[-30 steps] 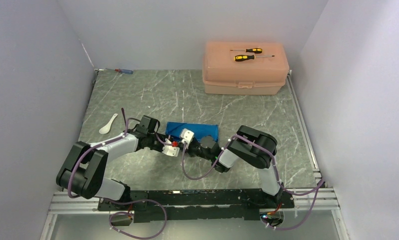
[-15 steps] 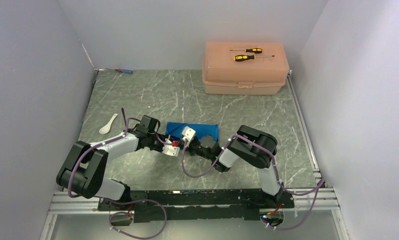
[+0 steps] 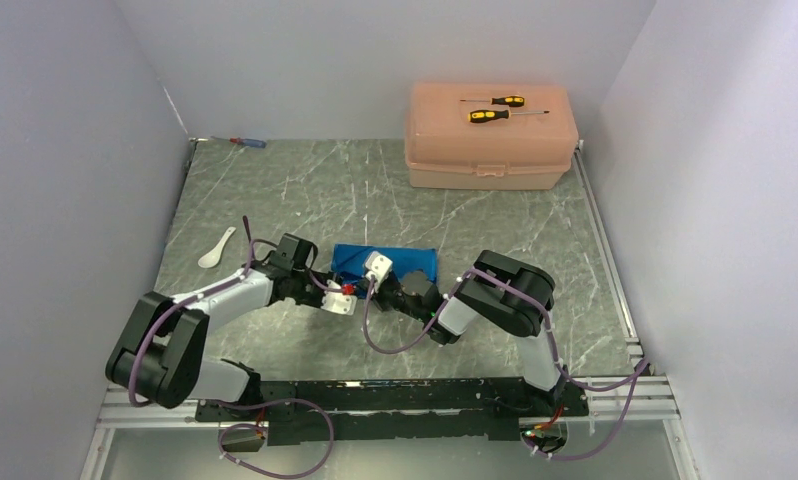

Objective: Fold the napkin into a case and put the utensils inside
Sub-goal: Pass from the right arm to the left

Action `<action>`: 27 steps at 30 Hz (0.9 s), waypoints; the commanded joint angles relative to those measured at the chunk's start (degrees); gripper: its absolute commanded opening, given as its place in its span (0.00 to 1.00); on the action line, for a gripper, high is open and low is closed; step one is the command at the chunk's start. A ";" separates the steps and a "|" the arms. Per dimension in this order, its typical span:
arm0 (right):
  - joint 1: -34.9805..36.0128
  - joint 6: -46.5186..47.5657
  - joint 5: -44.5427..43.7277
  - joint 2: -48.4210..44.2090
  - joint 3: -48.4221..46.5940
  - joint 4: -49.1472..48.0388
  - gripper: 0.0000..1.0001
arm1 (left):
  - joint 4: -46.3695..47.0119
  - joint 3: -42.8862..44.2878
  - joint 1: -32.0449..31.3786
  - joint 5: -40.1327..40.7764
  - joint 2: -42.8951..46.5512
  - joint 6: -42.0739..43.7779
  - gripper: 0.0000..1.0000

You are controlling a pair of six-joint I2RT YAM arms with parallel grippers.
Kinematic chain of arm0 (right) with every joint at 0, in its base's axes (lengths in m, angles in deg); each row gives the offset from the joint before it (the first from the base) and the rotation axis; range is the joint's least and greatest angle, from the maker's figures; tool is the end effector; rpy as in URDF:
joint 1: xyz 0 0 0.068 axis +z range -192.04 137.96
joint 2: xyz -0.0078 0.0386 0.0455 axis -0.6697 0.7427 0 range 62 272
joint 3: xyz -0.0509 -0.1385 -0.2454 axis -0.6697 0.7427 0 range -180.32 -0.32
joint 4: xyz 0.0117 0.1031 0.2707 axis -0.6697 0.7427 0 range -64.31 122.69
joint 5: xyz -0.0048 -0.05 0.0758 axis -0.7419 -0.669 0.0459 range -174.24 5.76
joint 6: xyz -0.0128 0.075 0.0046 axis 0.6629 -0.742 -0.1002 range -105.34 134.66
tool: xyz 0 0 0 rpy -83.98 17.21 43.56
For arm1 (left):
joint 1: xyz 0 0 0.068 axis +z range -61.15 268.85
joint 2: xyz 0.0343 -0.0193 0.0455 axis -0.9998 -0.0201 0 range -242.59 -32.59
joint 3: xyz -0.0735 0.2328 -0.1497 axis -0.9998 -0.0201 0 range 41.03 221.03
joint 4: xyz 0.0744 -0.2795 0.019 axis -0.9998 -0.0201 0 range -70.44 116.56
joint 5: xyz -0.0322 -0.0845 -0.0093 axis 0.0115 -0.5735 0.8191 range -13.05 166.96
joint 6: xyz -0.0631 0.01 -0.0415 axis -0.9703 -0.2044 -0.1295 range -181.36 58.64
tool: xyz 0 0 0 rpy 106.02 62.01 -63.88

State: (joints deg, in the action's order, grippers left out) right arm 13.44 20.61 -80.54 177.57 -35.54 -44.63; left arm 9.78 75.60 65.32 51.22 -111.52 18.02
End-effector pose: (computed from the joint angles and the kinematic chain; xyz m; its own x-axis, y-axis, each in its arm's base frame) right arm 0.2129 0.3168 0.0789 -0.0092 -0.1960 -0.9806 -0.8639 0.4954 -0.0910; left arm 0.2355 -0.1331 0.1211 0.3944 0.7940 -0.4627 0.8909 -0.2070 0.4042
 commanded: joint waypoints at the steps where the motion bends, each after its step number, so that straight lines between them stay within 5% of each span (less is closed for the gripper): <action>1: -0.49 -0.75 -1.29 -0.85 -1.01 -2.89 0.02 | -6.42 -2.45 0.06 0.76 3.00 -1.85 0.38; 15: -0.57 -1.81 0.07 -1.56 -1.35 -2.28 0.01 | -0.76 -1.78 -0.63 -1.62 -2.12 1.24 0.46; 23: -0.78 -2.81 -0.30 -1.55 -1.34 -2.43 0.00 | -4.84 -0.58 -0.73 -2.43 -3.08 4.53 0.30; 27: -1.57 -3.49 -0.40 -1.42 -0.74 -3.31 0.00 | -5.23 -0.63 -0.77 0.38 -1.80 0.57 0.36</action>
State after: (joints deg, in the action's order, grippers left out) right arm 12.87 18.65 -80.78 177.54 -35.68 -44.61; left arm 11.03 75.60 64.86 48.75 -112.86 21.49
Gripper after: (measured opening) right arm 0.032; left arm 0.330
